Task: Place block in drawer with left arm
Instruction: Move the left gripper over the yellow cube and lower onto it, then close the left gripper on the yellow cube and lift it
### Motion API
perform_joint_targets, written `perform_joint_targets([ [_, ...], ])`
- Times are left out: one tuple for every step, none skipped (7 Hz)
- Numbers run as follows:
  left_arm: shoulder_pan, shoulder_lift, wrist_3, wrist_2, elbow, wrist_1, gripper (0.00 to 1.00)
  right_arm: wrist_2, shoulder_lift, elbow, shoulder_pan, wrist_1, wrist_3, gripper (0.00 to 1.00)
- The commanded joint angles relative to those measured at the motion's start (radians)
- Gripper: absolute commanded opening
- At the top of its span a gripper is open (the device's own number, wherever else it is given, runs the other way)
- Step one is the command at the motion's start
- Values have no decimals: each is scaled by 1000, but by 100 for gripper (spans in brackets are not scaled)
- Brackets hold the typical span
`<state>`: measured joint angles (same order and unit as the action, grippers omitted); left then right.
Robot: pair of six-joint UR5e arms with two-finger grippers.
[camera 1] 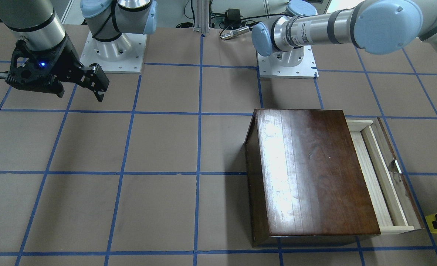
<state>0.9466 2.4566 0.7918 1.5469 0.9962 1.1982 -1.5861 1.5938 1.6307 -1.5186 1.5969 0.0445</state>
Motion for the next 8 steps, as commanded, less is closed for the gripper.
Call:
perform_joint_targets([
  [0,25,27,2,1,-21,94,0,0,0,0,0,0,100],
  [0,31,38,2,1,-22,94,0,0,0,0,0,0,100],
  [0,32,46,2,2,-22,94,0,0,0,0,0,0,100],
  [0,32,58,1,9,-22,92,0,0,0,0,0,0,100],
  [-5,30,61,1,10,-22,85,0,0,0,0,0,0,100],
  [-9,28,64,1,12,-22,81,0,0,0,0,0,0,100],
  [-12,28,64,1,13,-22,78,0,0,0,0,0,0,100],
  [-12,28,58,1,13,-22,62,0,0,0,0,0,0,100],
])
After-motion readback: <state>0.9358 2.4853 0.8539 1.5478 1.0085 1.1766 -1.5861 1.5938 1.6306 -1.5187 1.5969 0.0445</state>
